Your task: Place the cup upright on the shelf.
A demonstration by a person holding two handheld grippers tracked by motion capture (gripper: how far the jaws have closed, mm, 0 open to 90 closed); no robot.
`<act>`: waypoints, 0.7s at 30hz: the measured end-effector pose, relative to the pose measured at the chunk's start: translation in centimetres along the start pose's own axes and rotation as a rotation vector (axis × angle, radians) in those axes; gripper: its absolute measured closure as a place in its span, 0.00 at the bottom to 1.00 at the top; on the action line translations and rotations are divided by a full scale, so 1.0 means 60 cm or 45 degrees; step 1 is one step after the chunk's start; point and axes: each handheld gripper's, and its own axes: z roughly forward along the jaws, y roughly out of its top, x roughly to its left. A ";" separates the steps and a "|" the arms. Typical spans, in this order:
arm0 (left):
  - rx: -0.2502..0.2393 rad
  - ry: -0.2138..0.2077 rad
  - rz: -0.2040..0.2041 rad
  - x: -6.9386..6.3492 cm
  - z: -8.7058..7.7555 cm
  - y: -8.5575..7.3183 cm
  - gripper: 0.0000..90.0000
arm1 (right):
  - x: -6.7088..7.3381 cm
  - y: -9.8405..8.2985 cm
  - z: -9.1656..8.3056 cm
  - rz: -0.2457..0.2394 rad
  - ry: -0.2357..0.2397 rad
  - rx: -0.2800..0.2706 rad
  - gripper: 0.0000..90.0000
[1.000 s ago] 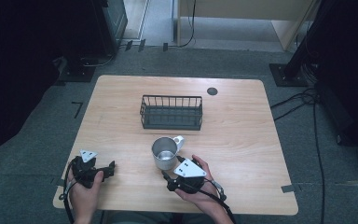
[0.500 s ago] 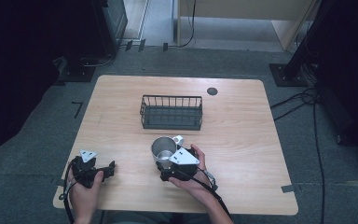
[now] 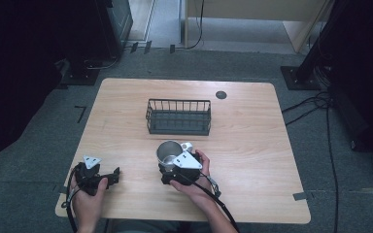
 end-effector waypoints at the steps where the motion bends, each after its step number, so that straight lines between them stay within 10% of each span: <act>1: 0.000 0.000 0.000 0.000 0.000 0.000 0.00 | -0.002 0.003 -0.003 0.037 -0.016 -0.011 0.08; 21: 0.000 0.000 0.000 0.000 0.000 0.000 0.00 | -0.008 0.059 -0.027 0.084 -0.132 -0.060 0.09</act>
